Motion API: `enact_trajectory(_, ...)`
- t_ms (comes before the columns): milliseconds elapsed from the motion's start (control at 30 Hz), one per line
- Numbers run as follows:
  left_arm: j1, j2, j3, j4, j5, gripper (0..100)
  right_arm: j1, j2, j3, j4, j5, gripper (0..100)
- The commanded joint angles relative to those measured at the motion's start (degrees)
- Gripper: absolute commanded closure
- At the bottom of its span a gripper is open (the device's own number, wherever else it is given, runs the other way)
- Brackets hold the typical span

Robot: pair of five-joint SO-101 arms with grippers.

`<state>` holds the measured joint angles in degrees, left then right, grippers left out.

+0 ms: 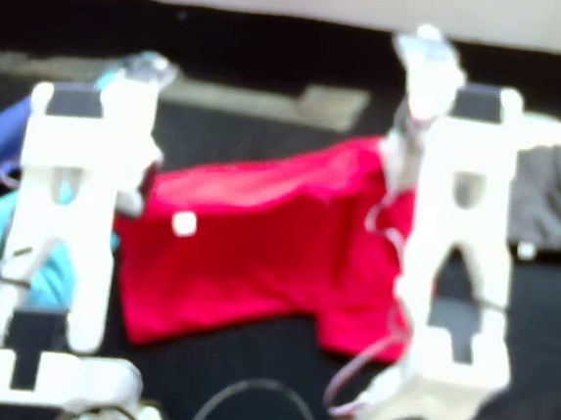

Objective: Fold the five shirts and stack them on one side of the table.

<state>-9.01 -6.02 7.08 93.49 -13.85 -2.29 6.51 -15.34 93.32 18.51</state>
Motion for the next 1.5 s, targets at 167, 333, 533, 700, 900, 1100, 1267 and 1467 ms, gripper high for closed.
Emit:
enact_trajectory(167,1.0,-6.9,11.5,-3.7,0.1,99,3.6,-26.5,39.7,-9.9,4.7,99.2)
enact_trajectory(333,1.3,-7.8,17.7,-6.2,0.1,99,6.4,-35.9,48.7,-9.7,9.9,99.2)
enact_trajectory(533,1.5,-7.4,25.1,-11.5,0.0,99,8.6,-38.9,55.5,-10.1,14.8,99.2)
enact_trajectory(700,5.6,-7.8,29.8,-12.8,0.3,99,9.0,-39.4,57.3,-10.8,15.7,99.2)
enact_trajectory(900,7.3,-7.4,33.5,-16.4,0.3,99,12.2,-39.3,59.6,-11.8,20.2,99.2)
enact_trajectory(1100,7.4,-7.7,34.2,-16.3,0.1,99,16.5,-39.4,62.7,-14.8,24.1,99.2)
enact_trajectory(1267,7.5,-7.8,30.8,-10.9,0.0,99,18.0,-39.3,60.7,-14.7,24.8,99.2)
enact_trajectory(1467,7.5,-7.5,33.1,-9.3,-3.7,99,18.0,-38.8,60.7,-14.7,24.8,99.2)
